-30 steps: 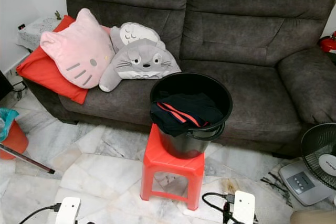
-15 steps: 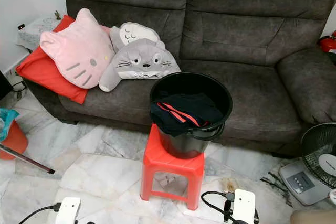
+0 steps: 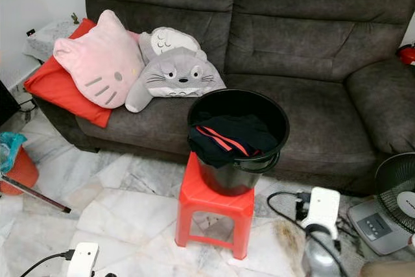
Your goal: Hang hanger
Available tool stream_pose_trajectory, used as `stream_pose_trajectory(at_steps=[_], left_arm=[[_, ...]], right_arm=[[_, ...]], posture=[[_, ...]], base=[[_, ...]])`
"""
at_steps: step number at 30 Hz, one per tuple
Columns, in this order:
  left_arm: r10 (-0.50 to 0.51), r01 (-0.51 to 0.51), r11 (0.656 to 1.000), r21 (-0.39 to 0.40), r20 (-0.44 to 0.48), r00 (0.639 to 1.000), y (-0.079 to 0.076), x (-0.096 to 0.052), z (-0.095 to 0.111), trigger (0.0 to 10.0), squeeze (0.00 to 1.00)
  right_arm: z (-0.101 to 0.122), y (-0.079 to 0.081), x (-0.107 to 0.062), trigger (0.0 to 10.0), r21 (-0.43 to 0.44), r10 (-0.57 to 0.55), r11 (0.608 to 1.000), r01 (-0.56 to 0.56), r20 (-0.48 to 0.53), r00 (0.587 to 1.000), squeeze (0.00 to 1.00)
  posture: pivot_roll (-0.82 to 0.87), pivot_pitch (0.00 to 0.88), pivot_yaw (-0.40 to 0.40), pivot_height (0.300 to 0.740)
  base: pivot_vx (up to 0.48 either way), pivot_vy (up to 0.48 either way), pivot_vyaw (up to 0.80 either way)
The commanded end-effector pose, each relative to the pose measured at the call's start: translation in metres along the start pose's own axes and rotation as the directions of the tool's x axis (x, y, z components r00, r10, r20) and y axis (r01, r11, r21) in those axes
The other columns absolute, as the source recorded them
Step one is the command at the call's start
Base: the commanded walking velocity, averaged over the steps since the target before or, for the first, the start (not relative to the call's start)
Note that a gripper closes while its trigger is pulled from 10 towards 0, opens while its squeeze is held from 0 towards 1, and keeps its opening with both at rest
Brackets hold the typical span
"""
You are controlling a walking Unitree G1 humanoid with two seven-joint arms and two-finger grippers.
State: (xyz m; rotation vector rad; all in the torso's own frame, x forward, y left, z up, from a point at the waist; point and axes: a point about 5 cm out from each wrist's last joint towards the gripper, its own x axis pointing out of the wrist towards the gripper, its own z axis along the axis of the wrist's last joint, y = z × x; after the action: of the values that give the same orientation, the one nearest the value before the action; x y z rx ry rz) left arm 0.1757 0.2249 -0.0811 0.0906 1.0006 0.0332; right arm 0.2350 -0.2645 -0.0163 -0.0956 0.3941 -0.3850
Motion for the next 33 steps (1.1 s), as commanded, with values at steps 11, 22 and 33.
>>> stream_pose_trajectory(at_steps=[11,22,33], left_arm=[[-0.005,0.005,1.0,0.018,-0.011,1.0,0.0,0.0,-0.003,10.0,0.0],[-0.005,0.005,0.999,0.033,-0.012,1.0,0.002,-0.001,-0.002,10.0,0.0],[-0.004,0.004,0.999,0.041,-0.008,1.0,0.003,0.0,0.001,10.0,0.0]], right_arm=[[0.018,0.0,-0.001,10.0,-0.068,0.038,0.997,-0.029,0.147,0.988,0.0],[0.047,-0.008,-0.017,10.0,-0.152,0.102,0.987,-0.051,0.35,0.931,0.0],[0.1,0.0,-0.004,10.0,-0.144,0.107,0.988,-0.051,0.413,0.905,0.0]], posture=[[0.01,0.0,-0.007,0.732],[0.0,0.0,0.006,0.732],[0.0,0.0,0.012,0.732]], base=[[0.0,0.0,0.0],[0.0,0.0,0.0],[0.0,0.0,0.0]])
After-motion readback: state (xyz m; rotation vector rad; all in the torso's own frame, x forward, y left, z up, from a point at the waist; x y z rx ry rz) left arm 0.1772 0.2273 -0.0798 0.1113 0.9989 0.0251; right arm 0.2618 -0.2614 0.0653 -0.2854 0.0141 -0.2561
